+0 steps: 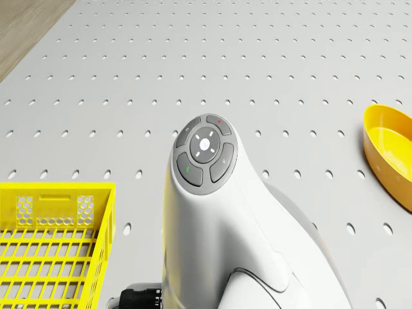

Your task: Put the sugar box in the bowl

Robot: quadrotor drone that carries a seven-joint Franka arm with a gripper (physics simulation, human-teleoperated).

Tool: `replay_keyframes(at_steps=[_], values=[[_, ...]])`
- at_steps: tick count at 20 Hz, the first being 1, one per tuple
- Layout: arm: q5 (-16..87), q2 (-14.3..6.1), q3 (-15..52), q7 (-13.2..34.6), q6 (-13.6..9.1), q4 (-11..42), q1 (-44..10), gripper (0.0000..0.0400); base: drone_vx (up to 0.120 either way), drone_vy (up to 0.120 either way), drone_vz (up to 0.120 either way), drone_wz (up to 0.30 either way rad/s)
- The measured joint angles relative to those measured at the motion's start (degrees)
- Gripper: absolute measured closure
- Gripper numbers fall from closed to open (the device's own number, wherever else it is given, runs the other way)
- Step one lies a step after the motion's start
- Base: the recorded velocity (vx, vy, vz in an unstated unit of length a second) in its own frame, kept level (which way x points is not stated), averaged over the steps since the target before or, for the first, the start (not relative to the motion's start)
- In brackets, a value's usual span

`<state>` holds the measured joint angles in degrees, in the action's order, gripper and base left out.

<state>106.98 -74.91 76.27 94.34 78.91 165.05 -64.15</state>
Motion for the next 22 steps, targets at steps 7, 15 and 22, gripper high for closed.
replay_keyframes(at_steps=[7, 15, 22], values=[[3.2, -2.0, -3.8, -0.3, 3.1, -0.7, 0.0, 0.0000, 0.000, 0.000, 0.000, 0.000], [5.4, -3.5, -6.5, -0.3, 5.5, -1.5, -0.4, 0.0046, 0.000, 0.000, 0.000, 0.000], [5.7, -4.2, -6.8, 0.2, 6.3, -1.7, -0.7, 0.0233, 0.000, 0.000, 0.000, 0.000]])
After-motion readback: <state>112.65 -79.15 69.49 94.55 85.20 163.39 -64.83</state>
